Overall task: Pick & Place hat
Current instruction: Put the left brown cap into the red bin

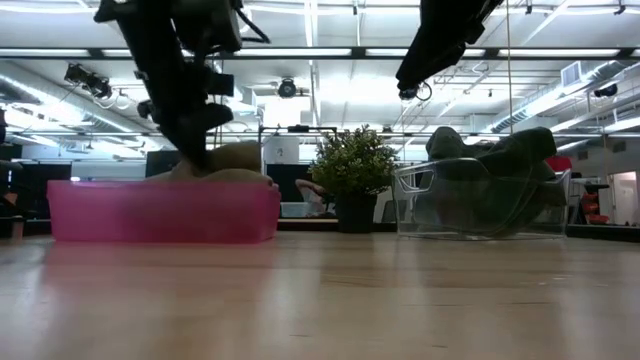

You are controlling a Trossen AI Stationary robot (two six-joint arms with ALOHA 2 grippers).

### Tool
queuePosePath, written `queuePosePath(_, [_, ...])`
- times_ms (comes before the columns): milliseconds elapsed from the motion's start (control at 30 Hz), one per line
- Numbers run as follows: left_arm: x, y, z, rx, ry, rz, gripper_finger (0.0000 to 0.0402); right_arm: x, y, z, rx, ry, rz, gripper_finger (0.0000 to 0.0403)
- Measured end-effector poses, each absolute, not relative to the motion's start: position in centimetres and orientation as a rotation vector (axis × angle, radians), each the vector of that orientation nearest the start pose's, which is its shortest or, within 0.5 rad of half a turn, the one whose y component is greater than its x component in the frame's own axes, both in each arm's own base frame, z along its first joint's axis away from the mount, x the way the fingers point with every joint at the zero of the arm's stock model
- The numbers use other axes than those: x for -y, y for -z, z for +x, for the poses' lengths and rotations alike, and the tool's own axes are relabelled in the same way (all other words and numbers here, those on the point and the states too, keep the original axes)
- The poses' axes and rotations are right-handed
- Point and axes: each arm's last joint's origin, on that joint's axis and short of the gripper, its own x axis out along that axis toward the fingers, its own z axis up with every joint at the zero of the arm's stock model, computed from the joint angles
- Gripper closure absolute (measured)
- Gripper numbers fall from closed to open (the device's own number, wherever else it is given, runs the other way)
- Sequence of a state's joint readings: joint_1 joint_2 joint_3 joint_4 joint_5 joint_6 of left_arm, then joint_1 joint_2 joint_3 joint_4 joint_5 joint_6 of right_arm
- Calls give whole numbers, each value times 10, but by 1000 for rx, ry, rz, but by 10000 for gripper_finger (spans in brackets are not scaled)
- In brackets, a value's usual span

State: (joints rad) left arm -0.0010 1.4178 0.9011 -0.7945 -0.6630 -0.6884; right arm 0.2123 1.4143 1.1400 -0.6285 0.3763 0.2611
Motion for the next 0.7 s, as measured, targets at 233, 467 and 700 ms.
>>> queuePosePath(233, [-27, -189, 234, -1061, -954, -213, 337, -51, -281, 285, -835, 263, -18, 206])
queuePosePath(467, [-25, -194, 235, -1127, -894, -223, 274, -56, -281, 284, -846, 218, -25, 206])
queuePosePath(700, [-10, -246, 246, -1144, -856, -190, 238, -81, -280, 278, -874, 61, -35, 206])
